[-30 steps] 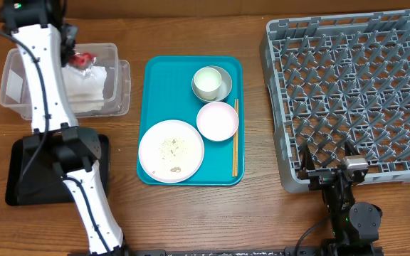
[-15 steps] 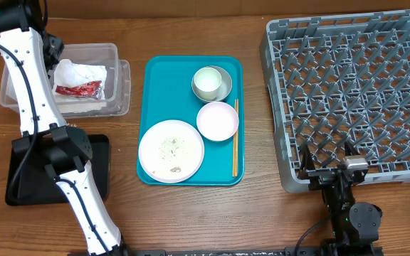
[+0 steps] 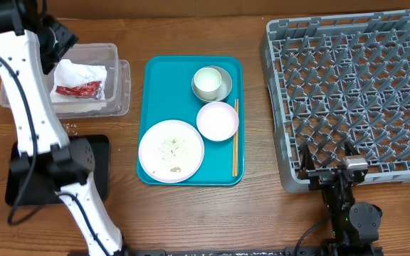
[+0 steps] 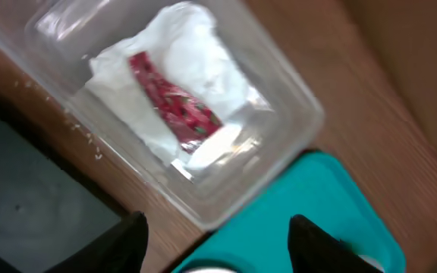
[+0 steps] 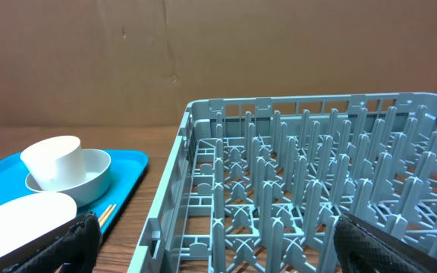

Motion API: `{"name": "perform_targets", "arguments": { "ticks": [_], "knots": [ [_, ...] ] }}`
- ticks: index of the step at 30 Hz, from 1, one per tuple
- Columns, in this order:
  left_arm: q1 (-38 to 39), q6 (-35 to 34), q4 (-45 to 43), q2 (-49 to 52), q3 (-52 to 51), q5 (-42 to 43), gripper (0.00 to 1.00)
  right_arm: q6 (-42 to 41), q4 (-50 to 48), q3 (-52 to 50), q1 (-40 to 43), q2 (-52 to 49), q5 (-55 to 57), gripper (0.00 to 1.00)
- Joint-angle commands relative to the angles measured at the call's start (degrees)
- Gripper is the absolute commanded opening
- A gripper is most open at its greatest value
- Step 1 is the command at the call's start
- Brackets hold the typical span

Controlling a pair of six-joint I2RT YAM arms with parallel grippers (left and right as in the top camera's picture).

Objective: Sort waste into correct bins and load items into the dishwasher
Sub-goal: 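Release the red wrapper into the clear bin, then move the left gripper to the rim of the rice-covered white plate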

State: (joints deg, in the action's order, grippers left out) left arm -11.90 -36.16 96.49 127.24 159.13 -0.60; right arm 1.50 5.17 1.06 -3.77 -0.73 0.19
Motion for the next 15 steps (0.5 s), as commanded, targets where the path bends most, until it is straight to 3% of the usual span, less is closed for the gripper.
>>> {"name": "perform_targets", "arguments": {
  "ticks": [1, 9, 15],
  "knots": [
    [3.9, 7.8, 0.3, -5.6, 0.5, 1.7, 0.64, 0.0, -0.4, -0.6, 0.3, 0.6, -0.2, 1.00],
    [15.3, 13.0, 0.3, -7.7, 0.0, 7.9, 0.72, 0.0, -0.4, -0.6, 0.3, 0.6, -0.2, 1.00],
    [25.5, 13.9, 0.3, -7.7, -4.6, 5.4, 0.79, 0.0, -0.4, -0.6, 0.3, 0.6, -0.2, 1.00]
  ]
}}
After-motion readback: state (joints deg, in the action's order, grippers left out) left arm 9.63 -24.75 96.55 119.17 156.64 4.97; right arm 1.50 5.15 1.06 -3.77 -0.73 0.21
